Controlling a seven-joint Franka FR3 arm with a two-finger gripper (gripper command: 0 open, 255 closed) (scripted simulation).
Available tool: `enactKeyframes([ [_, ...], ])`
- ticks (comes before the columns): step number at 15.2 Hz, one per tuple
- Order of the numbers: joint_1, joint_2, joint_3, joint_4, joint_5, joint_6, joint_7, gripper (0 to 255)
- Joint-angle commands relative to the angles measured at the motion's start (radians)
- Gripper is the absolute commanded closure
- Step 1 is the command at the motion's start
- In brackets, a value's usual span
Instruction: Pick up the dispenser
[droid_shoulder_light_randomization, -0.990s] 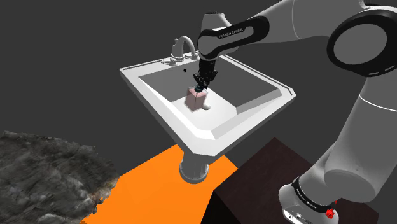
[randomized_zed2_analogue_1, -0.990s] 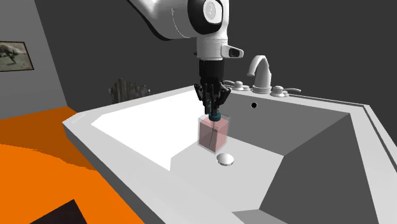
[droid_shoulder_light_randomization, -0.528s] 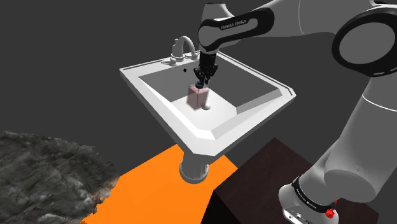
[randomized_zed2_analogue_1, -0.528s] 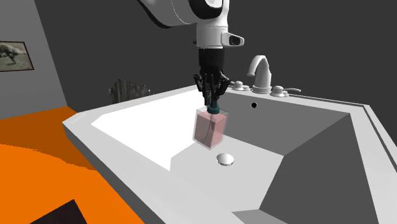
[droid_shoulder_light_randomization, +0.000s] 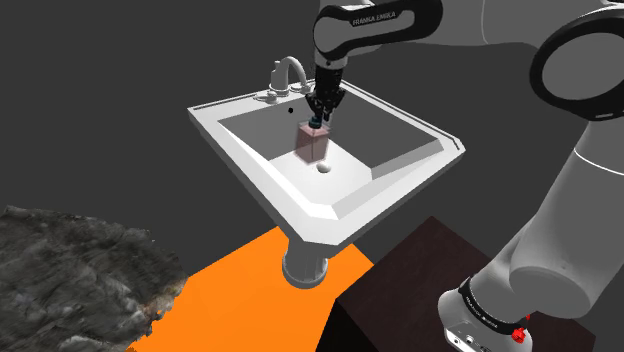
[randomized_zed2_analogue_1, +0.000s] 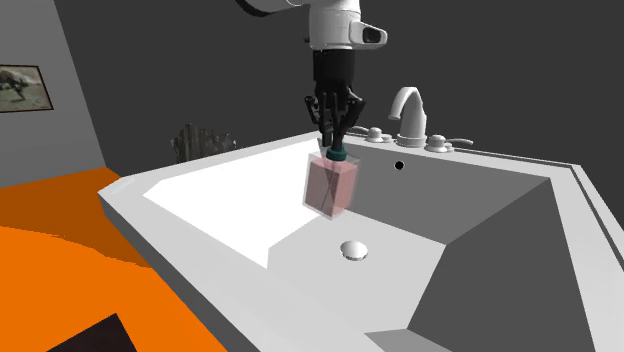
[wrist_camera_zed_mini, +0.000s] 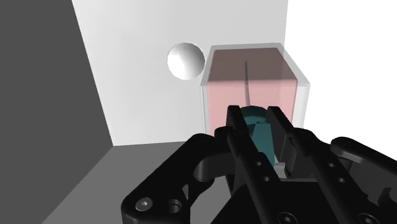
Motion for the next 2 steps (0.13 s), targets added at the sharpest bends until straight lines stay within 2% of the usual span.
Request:
enactKeyframes([
  [1, 0.0, -0.005, 0.0, 0.01, 0.0, -0.015, -0.001, 255],
  [2, 0.0, -0.005, 0.0, 0.01, 0.0, -0.015, -0.001, 255],
])
